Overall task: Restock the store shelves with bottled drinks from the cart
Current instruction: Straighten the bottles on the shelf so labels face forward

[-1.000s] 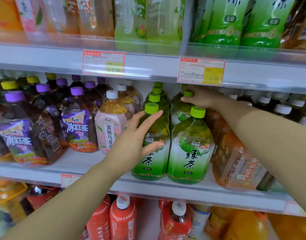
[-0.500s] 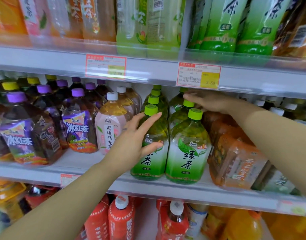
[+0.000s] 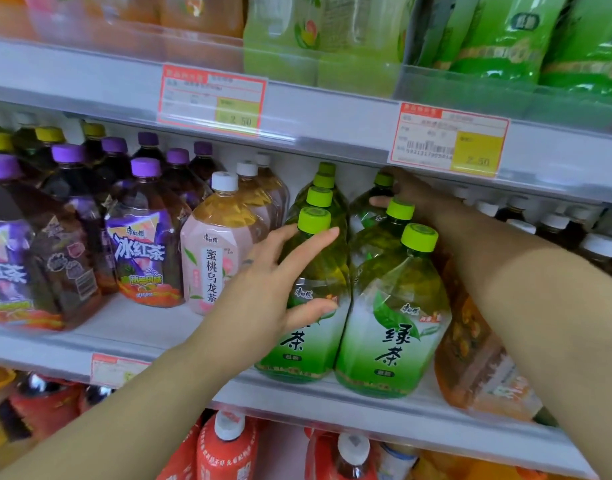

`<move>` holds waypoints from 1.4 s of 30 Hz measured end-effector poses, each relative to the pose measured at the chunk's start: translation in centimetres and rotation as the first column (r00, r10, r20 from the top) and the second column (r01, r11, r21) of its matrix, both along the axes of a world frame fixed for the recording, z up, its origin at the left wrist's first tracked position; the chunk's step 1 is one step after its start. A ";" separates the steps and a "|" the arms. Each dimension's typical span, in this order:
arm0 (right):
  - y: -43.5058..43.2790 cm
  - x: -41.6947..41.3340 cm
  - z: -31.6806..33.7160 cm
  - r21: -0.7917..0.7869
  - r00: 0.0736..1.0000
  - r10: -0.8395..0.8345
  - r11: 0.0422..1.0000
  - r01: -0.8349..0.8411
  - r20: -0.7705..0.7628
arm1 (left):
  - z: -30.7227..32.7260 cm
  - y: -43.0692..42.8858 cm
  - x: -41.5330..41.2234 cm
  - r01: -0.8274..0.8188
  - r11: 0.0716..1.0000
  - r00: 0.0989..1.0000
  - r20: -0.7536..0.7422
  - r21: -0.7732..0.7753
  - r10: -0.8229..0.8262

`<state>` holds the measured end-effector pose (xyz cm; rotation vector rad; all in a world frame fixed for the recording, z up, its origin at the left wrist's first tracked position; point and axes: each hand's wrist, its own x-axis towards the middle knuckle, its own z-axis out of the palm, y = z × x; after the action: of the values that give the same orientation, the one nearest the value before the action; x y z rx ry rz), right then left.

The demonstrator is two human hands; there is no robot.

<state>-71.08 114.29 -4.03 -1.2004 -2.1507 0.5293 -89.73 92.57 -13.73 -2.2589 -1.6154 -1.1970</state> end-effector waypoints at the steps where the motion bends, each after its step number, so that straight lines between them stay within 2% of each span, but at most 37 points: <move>1: 0.1 0.0 0.1 -0.010 1.000 0.011 1.000 -0.011 -0.019 | 0.0 0.0 0.0 -0.003 1.000 1.000 0.000 0.001 0.003; 7: -0.8 0.8 0.6 -0.060 0.999 0.034 0.998 -0.032 0.024 | 0.3 -0.3 0.0 -0.011 1.000 1.000 -0.021 -0.015 0.010; 15: -0.4 1.9 0.4 -0.151 0.969 0.004 0.988 0.035 0.248 | 0.6 -0.6 0.0 -0.010 0.998 1.000 -0.026 -0.054 0.009; 17: -1.2 1.9 0.4 -0.125 0.964 -0.028 0.990 0.064 0.266 | 0.5 -0.6 0.0 -0.016 0.999 0.999 -0.034 -0.051 0.014; 25: -4.2 2.0 0.3 -0.093 0.991 -0.067 0.993 0.079 0.120 | 0.4 -0.7 0.0 -0.005 0.999 1.000 -0.016 -0.032 0.004; 27: -4.9 2.3 0.0 -0.102 0.994 -0.093 0.991 0.086 -0.060 | 0.5 -0.7 0.2 0.000 0.999 1.000 -0.003 -0.032 -0.001; 29: -6.4 2.4 0.0 -0.132 0.926 -0.122 0.988 0.079 -0.358 | 0.6 -0.8 0.1 0.000 0.999 1.000 -0.001 -0.035 0.000; 31: -9.0 2.5 -0.3 -0.121 0.859 -0.117 0.991 0.065 -0.499 | 0.6 -0.8 0.1 -0.002 0.999 1.000 -0.008 -0.037 0.002; 34: -14.6 2.9 -1.8 -0.109 0.857 -0.145 0.988 0.105 -0.495 | 0.7 -0.7 0.2 -0.006 0.999 1.000 -0.015 -0.038 0.005; 37: -19.2 3.0 -4.2 -0.049 0.929 -0.065 0.998 0.051 -0.365 | 0.7 -0.7 0.2 -0.001 0.999 1.000 -0.007 -0.050 0.001; 39: -20.5 2.8 -5.6 0.020 0.959 -0.048 0.998 0.056 -0.278 | 0.7 -0.8 0.2 0.001 0.999 1.000 -0.012 -0.046 -0.001; 42: -20.3 2.4 -6.6 0.075 0.954 -0.093 0.990 0.119 -0.286 | 0.6 -0.8 0.2 -0.002 0.999 1.000 -0.025 -0.036 0.001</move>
<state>-68.67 94.01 -10.67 -1.1105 -1.8386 0.5157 -89.53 91.77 -13.09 -2.2841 -1.6424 -1.1445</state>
